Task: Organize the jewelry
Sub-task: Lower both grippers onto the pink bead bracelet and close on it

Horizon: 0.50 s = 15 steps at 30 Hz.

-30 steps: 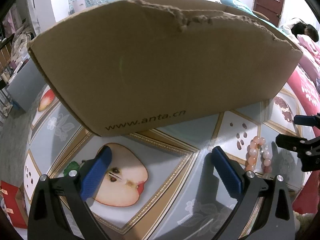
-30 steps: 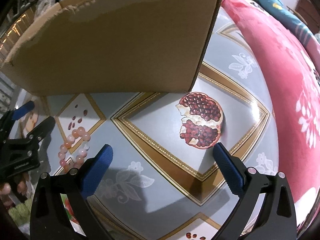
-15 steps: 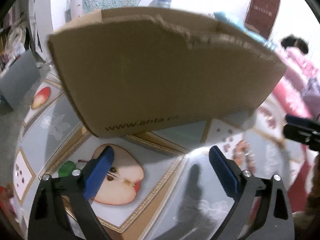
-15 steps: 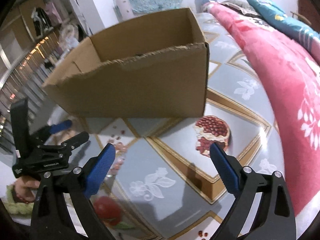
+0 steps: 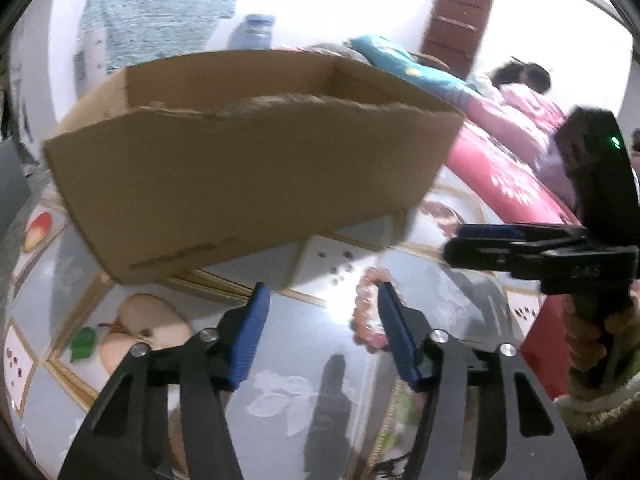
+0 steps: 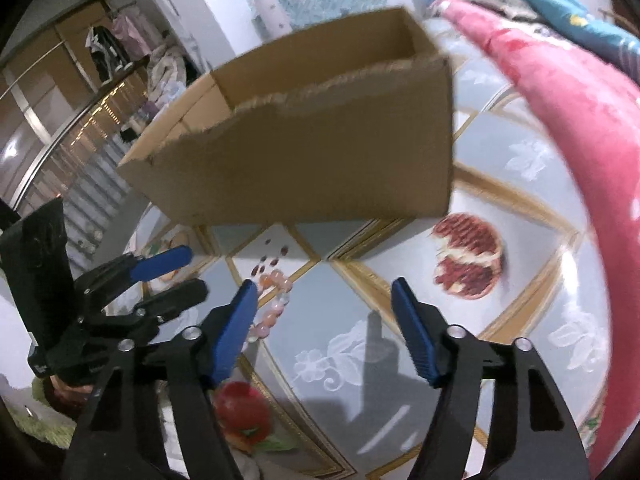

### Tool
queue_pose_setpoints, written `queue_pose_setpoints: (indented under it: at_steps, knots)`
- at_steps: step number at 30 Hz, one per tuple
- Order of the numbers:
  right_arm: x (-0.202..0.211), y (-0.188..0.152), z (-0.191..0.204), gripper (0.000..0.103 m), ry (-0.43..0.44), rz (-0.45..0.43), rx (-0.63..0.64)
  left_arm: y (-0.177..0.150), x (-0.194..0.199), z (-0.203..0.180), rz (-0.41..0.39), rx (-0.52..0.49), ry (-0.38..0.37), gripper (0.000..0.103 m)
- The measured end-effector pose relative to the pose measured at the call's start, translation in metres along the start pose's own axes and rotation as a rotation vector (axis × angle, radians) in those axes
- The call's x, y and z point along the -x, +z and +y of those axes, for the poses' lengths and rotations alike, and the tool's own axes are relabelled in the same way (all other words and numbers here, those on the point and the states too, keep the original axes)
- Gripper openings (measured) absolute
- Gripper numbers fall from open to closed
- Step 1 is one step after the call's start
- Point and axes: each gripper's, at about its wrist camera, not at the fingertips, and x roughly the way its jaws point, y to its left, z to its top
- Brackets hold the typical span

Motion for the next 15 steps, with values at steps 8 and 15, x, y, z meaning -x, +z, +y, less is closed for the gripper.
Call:
queue_pose_setpoints:
  at_steps: [8,15]
  knots:
    - [-0.020,0.010,0.025,0.039,0.031,0.068,0.089,0.009,-0.015,-0.001,0.052,0.018,-0.074,0.024]
    - [-0.035,0.013,0.035,0.024,-0.015,0.128,0.148,0.005,-0.024,-0.016,0.139,-0.106,-0.081,0.022]
